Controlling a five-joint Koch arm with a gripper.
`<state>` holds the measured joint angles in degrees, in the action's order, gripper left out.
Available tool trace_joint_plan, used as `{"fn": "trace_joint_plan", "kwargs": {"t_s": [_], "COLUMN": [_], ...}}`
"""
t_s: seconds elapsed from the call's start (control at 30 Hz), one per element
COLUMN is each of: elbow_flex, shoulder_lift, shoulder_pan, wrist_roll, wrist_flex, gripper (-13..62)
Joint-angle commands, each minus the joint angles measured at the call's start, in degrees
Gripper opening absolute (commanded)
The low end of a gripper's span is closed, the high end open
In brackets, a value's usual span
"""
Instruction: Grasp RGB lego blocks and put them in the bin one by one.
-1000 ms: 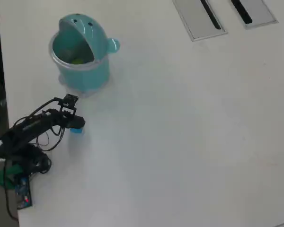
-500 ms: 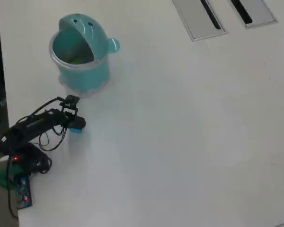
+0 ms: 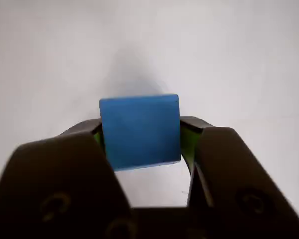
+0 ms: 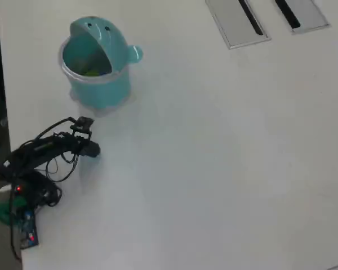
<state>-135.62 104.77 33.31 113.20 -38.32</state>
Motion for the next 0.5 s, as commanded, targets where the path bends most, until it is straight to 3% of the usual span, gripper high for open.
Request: {"fn": "trace_joint_plan", "kwargs": {"t_s": [0.0,0.3,0.47], "elbow_flex": [2.72,7.21,7.73], "shoulder_lift": [1.85,8.88,12.74], "shoulder_pan": [0.18,8.44,12.48], "wrist_roll": [0.09,-2.11,-11.16], "wrist_flex": [0.97,1.41,8.53], "gripper": [16.3,14.1,14.1]}}
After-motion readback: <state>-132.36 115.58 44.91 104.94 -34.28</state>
